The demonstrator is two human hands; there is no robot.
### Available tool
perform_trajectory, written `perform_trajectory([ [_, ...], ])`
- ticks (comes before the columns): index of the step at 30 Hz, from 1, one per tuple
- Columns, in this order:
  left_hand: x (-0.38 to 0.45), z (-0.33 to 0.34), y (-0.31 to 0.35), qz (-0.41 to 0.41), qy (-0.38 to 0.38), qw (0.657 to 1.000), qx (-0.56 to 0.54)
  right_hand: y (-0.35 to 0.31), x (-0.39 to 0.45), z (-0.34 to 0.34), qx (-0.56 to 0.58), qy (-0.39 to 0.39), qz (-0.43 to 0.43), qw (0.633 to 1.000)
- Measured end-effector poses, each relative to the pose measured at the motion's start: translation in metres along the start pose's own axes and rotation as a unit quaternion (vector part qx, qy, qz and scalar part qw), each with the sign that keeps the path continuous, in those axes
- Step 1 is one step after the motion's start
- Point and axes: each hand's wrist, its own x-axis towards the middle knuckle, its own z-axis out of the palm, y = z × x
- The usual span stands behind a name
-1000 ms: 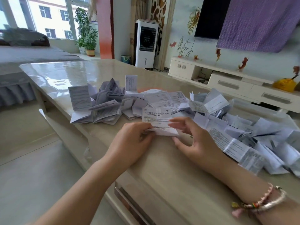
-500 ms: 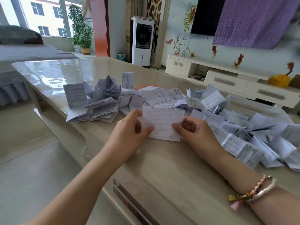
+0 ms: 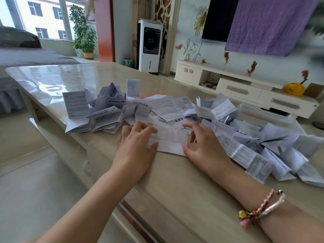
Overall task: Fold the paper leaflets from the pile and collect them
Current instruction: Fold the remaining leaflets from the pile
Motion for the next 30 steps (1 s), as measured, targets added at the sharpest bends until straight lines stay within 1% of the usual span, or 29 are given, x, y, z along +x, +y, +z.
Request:
perform_trajectory([
  [1,-0.001,0.001,-0.001,0.024,0.012,1.0,-0.003,0.0,-0.001,-0.001,0.005,0.014,-0.03,0.999],
  [3,0.0,0.003,-0.004,0.059,0.029,0.998,-0.003,-0.002,-0.003,-0.002,0.02,-0.007,-0.07,0.997],
  [5,0.001,0.002,-0.007,0.079,0.007,0.997,0.017,-0.004,-0.004,0.0,0.015,-0.051,-0.092,0.994],
  [6,0.001,0.0,-0.008,0.087,-0.009,0.996,0.029,-0.005,-0.004,0.0,0.012,-0.059,-0.095,0.994],
  [9,0.003,-0.004,-0.013,0.103,-0.038,0.993,0.041,-0.005,-0.003,0.0,-0.014,-0.039,-0.093,0.995],
  [12,0.003,-0.004,-0.015,0.109,-0.019,0.993,0.028,-0.005,-0.003,-0.002,-0.013,-0.027,-0.079,0.996],
  [16,0.006,-0.005,-0.012,0.113,0.028,0.993,-0.025,-0.005,-0.004,-0.005,0.061,-0.004,-0.035,0.998],
  [18,0.006,-0.009,-0.008,0.092,0.041,0.992,-0.076,-0.005,-0.005,-0.007,0.111,-0.006,0.006,0.994],
  [20,0.005,-0.012,-0.004,0.062,0.03,0.991,-0.112,-0.004,-0.004,-0.006,0.16,-0.006,0.041,0.986],
  [23,0.003,-0.011,-0.006,0.028,0.024,0.993,-0.112,-0.002,-0.002,-0.003,0.209,-0.007,0.077,0.975],
  [26,0.003,-0.007,-0.009,0.001,-0.006,0.999,-0.042,0.0,-0.001,0.0,0.154,-0.034,0.082,0.984],
  [28,0.005,-0.006,-0.009,-0.01,-0.016,1.0,-0.008,0.001,-0.001,0.002,0.079,-0.047,0.056,0.994],
  [30,0.005,-0.006,-0.009,-0.002,-0.013,1.0,-0.001,0.001,0.0,0.004,0.023,-0.047,0.028,0.998],
])
